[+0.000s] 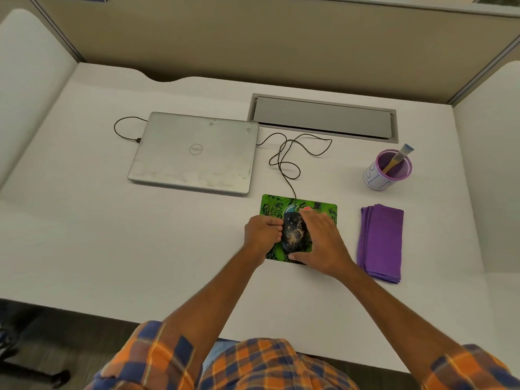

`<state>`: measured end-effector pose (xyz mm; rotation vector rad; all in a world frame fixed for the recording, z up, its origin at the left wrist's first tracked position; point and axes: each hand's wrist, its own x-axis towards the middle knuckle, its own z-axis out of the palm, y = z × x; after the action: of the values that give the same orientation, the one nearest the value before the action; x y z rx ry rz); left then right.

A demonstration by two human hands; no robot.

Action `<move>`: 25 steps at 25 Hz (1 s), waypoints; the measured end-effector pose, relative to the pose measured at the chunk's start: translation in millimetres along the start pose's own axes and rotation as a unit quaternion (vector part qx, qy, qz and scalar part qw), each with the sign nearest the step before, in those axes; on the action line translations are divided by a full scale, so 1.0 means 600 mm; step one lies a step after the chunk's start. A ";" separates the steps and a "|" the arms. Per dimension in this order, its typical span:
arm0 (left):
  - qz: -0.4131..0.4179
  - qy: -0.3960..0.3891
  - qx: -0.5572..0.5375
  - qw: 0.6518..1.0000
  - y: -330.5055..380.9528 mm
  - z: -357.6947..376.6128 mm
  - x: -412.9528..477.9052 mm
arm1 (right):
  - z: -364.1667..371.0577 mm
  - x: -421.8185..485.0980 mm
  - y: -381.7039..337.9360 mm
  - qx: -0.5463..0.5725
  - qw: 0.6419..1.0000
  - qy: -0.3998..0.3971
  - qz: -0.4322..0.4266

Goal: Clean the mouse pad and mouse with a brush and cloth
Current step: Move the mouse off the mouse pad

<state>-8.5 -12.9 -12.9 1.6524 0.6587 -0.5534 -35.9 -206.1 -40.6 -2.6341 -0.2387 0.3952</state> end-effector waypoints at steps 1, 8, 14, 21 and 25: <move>-0.002 -0.003 -0.003 1.000 0.000 0.000 0.000 | 0.000 0.000 0.000 0.001 1.000 0.001 -0.001; -0.004 -0.012 -0.015 1.000 -0.003 -0.026 0.000 | 0.003 0.001 -0.017 0.010 1.000 0.007 -0.011; -0.004 -0.005 -0.038 0.999 -0.007 -0.087 -0.003 | 0.012 0.016 -0.066 0.009 0.999 0.017 -0.039; 0.000 -0.001 -0.047 0.999 -0.016 -0.188 -0.004 | 0.041 0.039 -0.156 0.010 0.997 0.018 -0.073; -0.001 0.010 -0.044 0.999 -0.030 -0.246 0.002 | 0.064 0.051 -0.213 0.009 0.997 0.006 -0.079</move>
<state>-19.6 134.9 -0.8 1.5766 0.6901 -0.5037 -31.8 -70.7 -20.7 -2.5761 -0.4349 0.3261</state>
